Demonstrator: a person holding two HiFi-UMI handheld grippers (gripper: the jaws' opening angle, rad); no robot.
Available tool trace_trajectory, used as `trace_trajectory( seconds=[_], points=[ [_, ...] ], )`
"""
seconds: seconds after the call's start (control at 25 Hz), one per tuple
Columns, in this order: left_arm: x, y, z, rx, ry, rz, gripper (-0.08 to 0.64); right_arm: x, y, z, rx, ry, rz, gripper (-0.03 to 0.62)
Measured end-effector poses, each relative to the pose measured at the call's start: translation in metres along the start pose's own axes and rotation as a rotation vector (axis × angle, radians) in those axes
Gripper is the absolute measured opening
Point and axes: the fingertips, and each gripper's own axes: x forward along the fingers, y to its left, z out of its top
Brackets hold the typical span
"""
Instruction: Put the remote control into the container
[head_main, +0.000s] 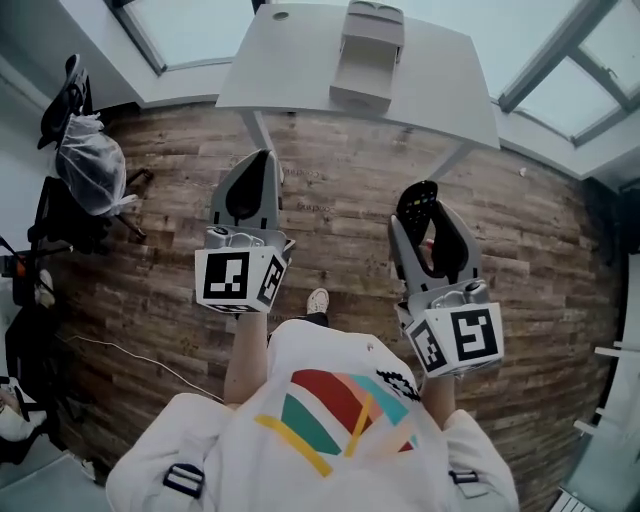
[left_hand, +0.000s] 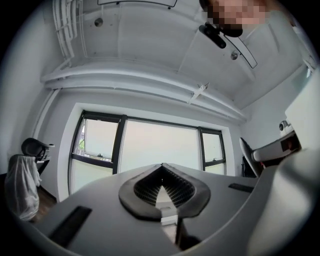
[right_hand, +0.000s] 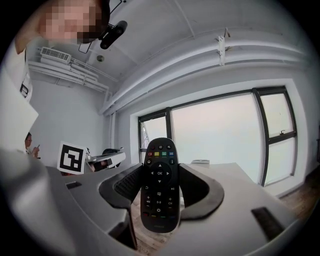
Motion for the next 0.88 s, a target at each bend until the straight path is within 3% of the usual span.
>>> trace_trajectory(
  seconds=[0.08,0.28,0.64,0.88],
  points=[
    [0.016,0.004,-0.007,0.017,0.011,-0.022,0.006,0.013,-0.002,0.002,0.001,-0.003,-0.014,0.232],
    [0.051,0.005,0.013,0.080,-0.054,-0.109,0.006,0.051,-0.015,-0.002,0.040,0.008,-0.060,0.232],
    [0.086,0.028,0.001,0.046,-0.021,-0.108,0.006,0.092,-0.034,-0.001,0.043,0.031,-0.094,0.232],
    [0.111,0.033,0.002,0.050,-0.055,-0.082,0.006,0.127,-0.061,-0.013,0.071,0.043,-0.068,0.232]
  ],
)
